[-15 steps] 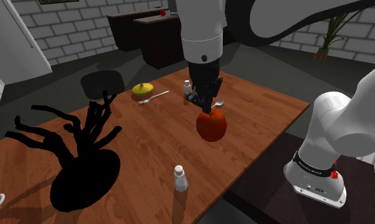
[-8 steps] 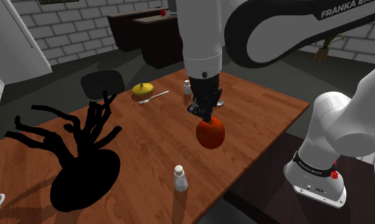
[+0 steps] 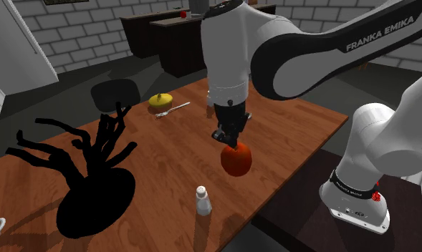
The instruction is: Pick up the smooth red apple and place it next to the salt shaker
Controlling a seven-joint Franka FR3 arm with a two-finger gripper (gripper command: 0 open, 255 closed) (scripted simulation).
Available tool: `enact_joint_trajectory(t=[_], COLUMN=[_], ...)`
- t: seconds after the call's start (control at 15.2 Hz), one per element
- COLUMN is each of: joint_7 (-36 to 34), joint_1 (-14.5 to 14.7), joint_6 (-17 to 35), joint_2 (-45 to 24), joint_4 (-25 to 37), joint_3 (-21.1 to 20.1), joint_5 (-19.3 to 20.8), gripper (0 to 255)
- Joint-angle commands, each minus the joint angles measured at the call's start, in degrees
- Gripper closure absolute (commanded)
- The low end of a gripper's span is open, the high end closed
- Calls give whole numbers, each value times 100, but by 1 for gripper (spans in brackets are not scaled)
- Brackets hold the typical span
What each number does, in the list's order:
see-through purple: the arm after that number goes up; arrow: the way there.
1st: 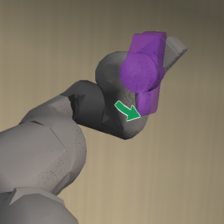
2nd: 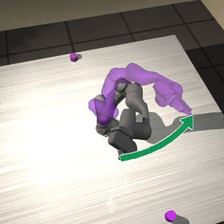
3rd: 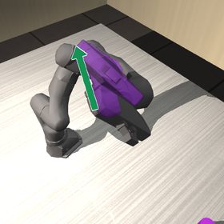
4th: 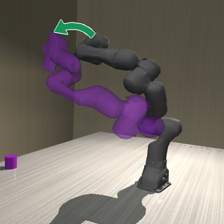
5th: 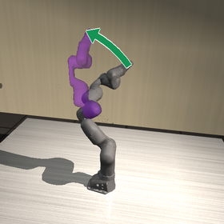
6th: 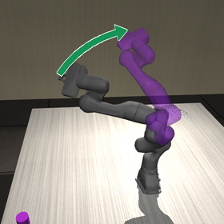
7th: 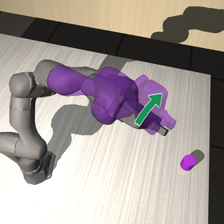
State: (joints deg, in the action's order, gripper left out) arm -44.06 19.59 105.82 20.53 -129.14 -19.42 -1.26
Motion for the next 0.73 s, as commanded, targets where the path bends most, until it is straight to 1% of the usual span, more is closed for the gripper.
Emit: enact_joint_trajectory(t=[0.0,0.66], joint_7=[-26,-132], joint_1=[4,1], joint_6=[176,977], joint_2=[-39,-274], joint_4=[-136,-712], joint_3=[-21,-104], joint_5=[3,45], gripper=[255,255])
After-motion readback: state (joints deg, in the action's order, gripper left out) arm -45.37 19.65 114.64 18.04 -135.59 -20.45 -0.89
